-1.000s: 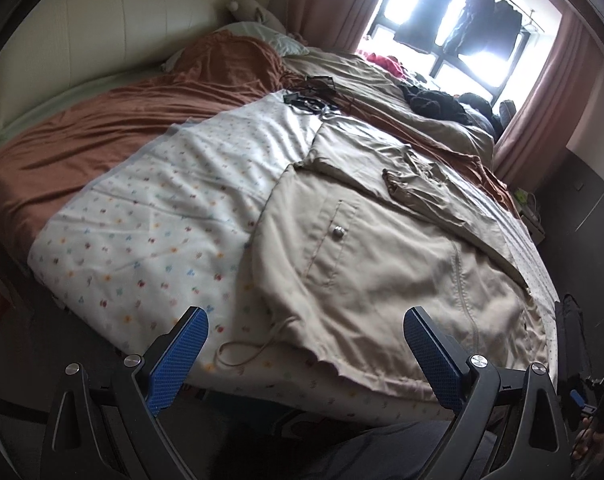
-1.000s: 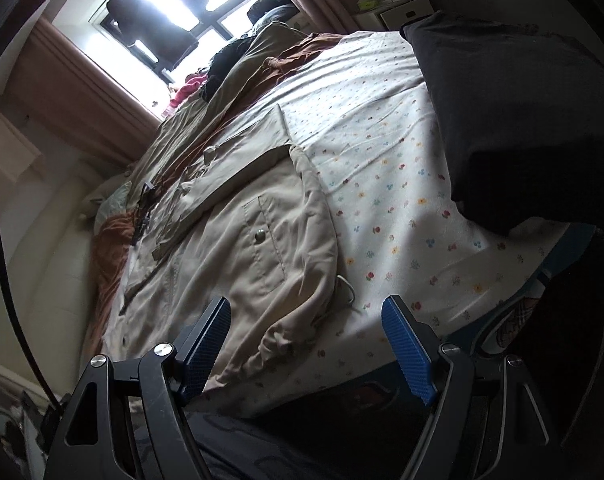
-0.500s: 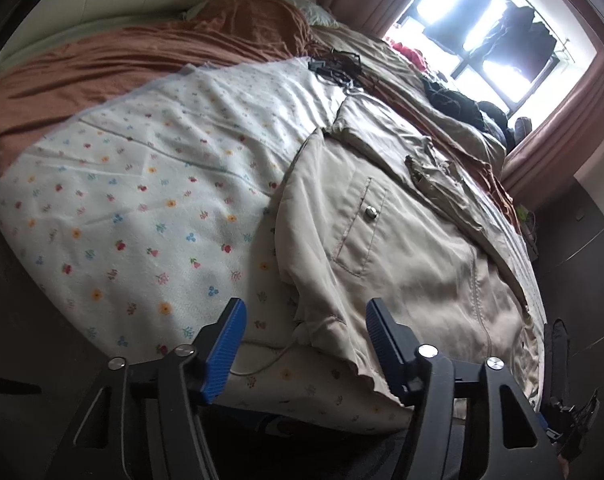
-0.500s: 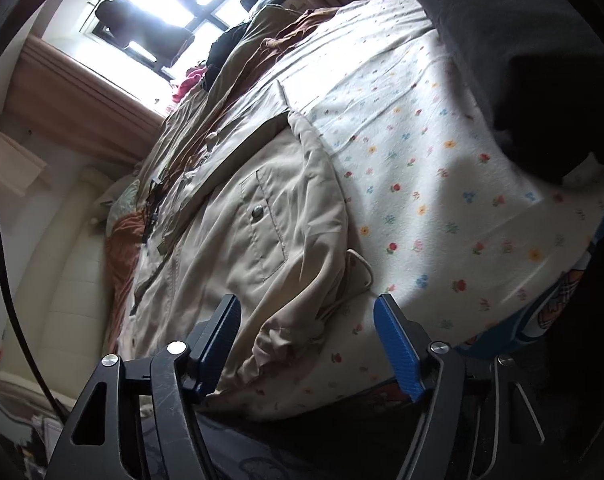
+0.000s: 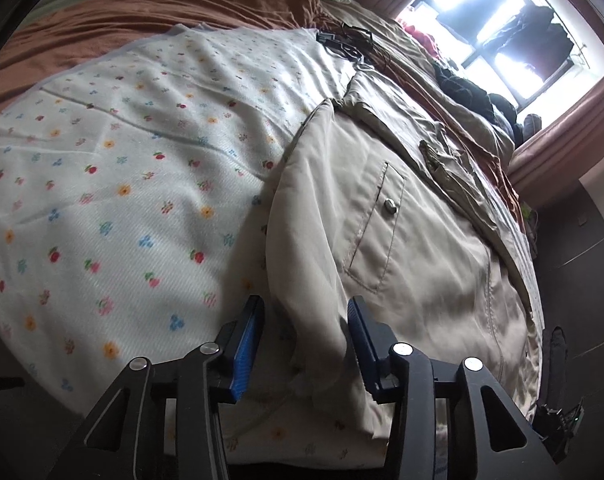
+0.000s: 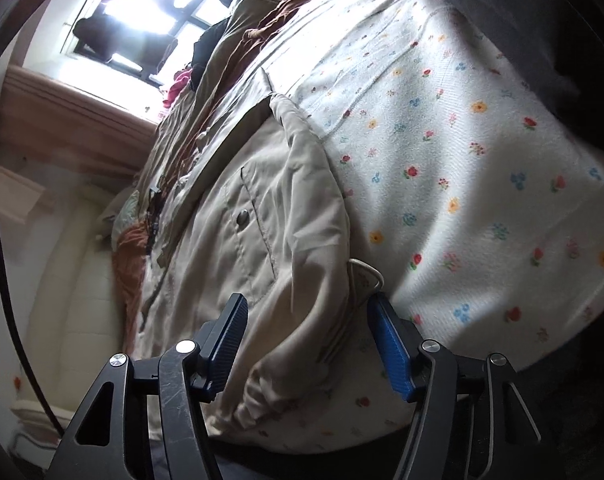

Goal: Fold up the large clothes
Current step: 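Close the left tool on the hem while the right tool closes beside it, then lift the hem with both tools and fold it toward the collar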

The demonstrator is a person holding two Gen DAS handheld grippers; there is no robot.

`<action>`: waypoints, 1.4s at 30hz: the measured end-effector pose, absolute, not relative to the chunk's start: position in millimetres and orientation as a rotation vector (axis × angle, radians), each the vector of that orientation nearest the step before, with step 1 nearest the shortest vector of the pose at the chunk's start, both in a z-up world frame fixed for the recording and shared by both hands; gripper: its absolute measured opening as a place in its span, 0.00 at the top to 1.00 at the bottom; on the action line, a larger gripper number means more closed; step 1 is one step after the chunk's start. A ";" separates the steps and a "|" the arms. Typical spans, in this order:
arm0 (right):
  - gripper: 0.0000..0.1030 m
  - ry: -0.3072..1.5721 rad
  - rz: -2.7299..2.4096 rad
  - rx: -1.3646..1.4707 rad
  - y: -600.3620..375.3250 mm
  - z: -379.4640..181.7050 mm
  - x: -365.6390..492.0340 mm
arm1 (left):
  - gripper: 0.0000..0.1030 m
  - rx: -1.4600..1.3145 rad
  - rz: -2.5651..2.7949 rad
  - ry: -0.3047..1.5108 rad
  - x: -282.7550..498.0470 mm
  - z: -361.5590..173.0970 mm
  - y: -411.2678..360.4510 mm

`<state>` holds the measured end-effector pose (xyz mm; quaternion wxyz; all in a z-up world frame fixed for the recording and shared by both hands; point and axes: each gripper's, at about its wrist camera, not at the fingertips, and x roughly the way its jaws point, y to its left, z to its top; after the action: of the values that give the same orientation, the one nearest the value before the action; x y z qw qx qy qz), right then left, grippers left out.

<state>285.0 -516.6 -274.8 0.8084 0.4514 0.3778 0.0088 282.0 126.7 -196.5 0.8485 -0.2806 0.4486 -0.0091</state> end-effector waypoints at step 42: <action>0.92 0.532 0.266 0.924 -484.3 -108.2 211.7 | 0.91 -0.899 -0.225 0.669 168.2 -66.5 160.9</action>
<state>211.7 -484.3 -108.2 0.8528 0.4392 0.2526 0.1265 168.2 160.9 -66.5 0.8412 -0.4253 0.3164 -0.1065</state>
